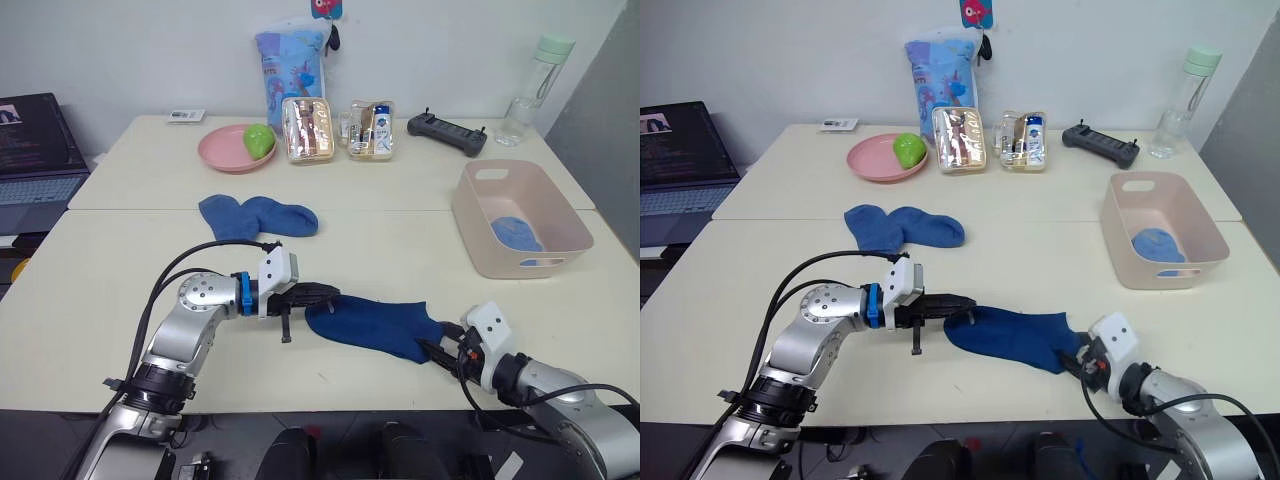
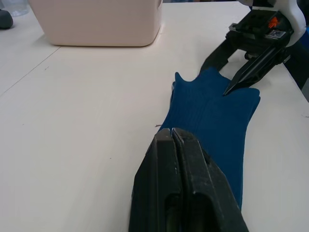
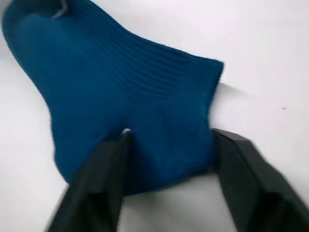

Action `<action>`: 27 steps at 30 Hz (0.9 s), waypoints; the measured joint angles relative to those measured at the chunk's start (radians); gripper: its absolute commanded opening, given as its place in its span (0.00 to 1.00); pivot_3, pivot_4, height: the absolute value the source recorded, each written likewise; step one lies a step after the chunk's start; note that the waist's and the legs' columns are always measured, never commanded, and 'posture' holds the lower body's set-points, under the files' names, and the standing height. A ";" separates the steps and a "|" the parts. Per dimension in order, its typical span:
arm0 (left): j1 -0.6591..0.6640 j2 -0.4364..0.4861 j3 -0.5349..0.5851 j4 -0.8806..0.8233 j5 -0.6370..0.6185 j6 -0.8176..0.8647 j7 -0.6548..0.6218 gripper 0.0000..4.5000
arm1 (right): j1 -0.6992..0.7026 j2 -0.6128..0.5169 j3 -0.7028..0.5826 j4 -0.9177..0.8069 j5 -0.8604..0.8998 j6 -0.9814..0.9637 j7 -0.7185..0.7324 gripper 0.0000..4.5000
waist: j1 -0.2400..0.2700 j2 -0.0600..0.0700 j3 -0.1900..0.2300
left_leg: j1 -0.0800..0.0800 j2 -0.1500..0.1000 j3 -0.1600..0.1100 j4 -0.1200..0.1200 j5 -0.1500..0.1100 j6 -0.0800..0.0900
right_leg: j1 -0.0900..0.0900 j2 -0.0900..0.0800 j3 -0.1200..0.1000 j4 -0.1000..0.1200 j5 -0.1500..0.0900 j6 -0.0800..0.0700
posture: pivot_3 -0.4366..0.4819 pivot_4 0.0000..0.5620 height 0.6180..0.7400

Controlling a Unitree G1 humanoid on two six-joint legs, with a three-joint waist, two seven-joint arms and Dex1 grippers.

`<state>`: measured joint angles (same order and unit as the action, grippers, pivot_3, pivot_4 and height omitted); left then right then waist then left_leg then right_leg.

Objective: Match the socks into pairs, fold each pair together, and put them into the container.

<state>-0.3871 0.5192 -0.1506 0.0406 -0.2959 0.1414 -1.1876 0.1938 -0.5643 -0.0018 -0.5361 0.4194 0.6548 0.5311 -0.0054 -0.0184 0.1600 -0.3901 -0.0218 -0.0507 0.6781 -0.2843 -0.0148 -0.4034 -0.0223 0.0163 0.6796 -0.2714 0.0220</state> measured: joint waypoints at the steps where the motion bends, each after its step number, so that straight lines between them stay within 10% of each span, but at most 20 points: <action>1: -0.001 -0.002 0.000 0.000 0.000 0.000 0.000 0.00 | -0.002 0.002 -0.009 0.002 0.013 0.013 0.004 0.30 | 0.000 0.000 0.000 | 0.000 0.000 0.000 0.000 0.000 0.000 | 0.000 0.000 0.000 0.000 0.000 0.000 | 0.48 0.27 1.00; 5: -0.019 -0.014 -0.001 -0.002 0.000 0.003 -0.003 0.00 | -0.022 -0.002 -0.048 0.025 0.092 0.077 0.040 0.01 | 0.001 0.000 0.000 | 0.000 0.000 0.000 0.000 0.000 0.000 | 0.000 0.000 0.000 0.000 0.000 0.000 | 0.48 0.27 1.00; 27: -0.231 -0.250 -0.256 0.381 0.241 -0.151 0.048 0.00 | -0.329 -0.222 -0.076 0.389 0.149 0.123 0.381 0.01 | 0.004 -0.001 0.001 | -0.001 -0.001 0.001 0.001 0.000 0.000 | 0.000 0.001 0.000 0.000 0.000 0.000 | 0.48 0.27 1.00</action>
<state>-0.6177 0.2688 -0.4066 0.4213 -0.0545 -0.0100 -1.1401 -0.1353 -0.7868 -0.0777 -0.1473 0.5686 0.7781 0.9120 -0.0016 -0.0189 0.1606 -0.3914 -0.0226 -0.0497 0.6788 -0.2845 -0.0144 -0.4037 -0.0216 0.0168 0.6792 -0.2713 0.0219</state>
